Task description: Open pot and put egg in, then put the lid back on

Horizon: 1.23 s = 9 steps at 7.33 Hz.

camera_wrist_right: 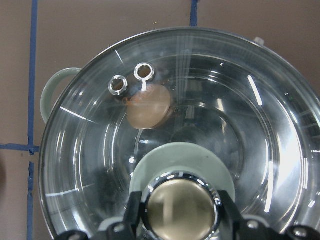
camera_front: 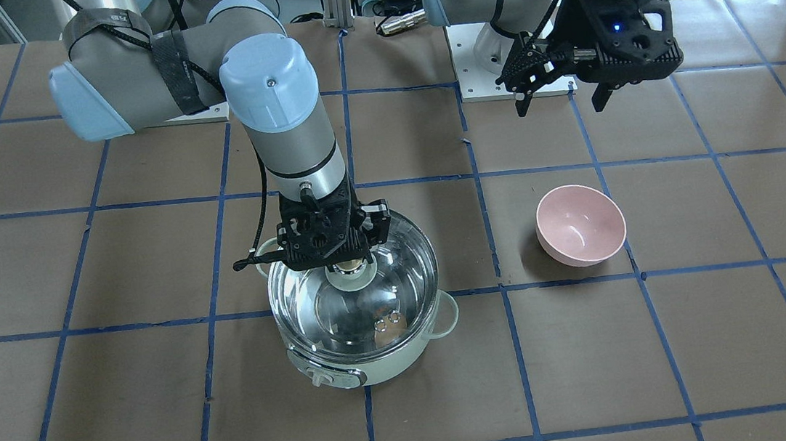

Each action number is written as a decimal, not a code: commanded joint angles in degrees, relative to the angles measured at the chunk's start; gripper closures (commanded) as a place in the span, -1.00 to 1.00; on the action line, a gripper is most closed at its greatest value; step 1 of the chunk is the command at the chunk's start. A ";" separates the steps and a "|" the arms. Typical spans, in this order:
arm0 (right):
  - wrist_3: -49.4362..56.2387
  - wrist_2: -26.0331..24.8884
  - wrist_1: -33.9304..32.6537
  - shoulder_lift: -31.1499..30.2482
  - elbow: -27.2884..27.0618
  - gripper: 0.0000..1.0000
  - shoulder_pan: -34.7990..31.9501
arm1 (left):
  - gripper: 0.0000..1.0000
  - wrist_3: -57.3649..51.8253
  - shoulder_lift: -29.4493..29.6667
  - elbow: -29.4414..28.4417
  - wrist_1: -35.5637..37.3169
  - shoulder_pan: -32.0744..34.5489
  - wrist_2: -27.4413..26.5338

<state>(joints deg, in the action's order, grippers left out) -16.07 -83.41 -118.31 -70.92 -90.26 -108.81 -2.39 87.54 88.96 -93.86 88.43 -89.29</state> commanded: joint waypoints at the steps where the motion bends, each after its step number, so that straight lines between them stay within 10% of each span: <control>1: -0.02 0.00 0.01 0.00 0.00 -0.19 0.00 | -1.00 0.02 0.00 0.16 0.08 -0.01 0.44; 9: 1.65 -0.44 5.44 -9.57 0.79 -0.95 10.08 | -1.00 0.02 -0.09 0.34 0.17 -0.01 0.52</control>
<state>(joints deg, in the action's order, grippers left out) -15.18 -83.86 -114.67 -78.18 -89.33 -101.28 -2.37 87.45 89.30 -93.70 88.42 -88.83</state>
